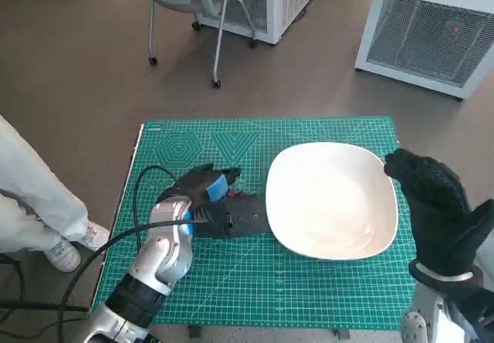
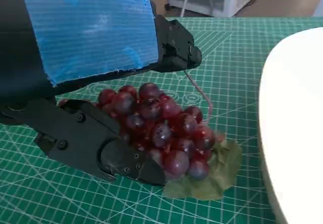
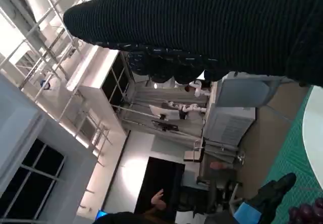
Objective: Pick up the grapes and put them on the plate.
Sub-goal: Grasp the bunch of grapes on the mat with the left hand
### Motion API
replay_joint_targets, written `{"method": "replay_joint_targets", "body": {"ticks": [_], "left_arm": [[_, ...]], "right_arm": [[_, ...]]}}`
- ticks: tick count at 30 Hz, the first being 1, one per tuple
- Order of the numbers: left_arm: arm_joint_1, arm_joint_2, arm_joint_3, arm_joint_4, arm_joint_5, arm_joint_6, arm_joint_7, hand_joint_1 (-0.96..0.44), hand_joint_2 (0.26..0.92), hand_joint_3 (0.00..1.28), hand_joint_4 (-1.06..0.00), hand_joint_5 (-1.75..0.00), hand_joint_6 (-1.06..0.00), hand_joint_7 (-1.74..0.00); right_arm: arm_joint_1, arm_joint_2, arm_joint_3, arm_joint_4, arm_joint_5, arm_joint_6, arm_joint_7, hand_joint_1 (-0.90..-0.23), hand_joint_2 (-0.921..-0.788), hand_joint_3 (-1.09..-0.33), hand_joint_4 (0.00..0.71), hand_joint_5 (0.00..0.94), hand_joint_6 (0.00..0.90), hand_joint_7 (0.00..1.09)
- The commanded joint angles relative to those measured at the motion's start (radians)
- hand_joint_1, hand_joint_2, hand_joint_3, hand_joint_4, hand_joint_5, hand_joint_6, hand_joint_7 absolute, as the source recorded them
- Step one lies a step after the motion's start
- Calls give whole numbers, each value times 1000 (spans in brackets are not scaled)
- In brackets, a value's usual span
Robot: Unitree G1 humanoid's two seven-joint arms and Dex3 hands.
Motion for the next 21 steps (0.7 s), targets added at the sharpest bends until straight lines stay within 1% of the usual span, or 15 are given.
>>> {"method": "replay_joint_targets", "body": {"ticks": [1,11,21], "left_arm": [[-22,9,-14,20,-7,17,-21,-333,760,1,-144,-2,-321,0],[-22,14,-26,26,-13,33,-49,-345,762,1,-136,0,-306,0],[-48,0,-32,120,-35,-7,-11,-352,762,1,-133,0,-284,0]], "right_arm": [[11,1,-2,15,-9,3,-6,-416,-921,-574,445,423,202,889],[9,1,-3,21,-10,3,-5,-414,-921,-576,444,423,202,888],[8,2,-1,18,-15,6,-12,-417,-921,-575,443,425,202,889]]}}
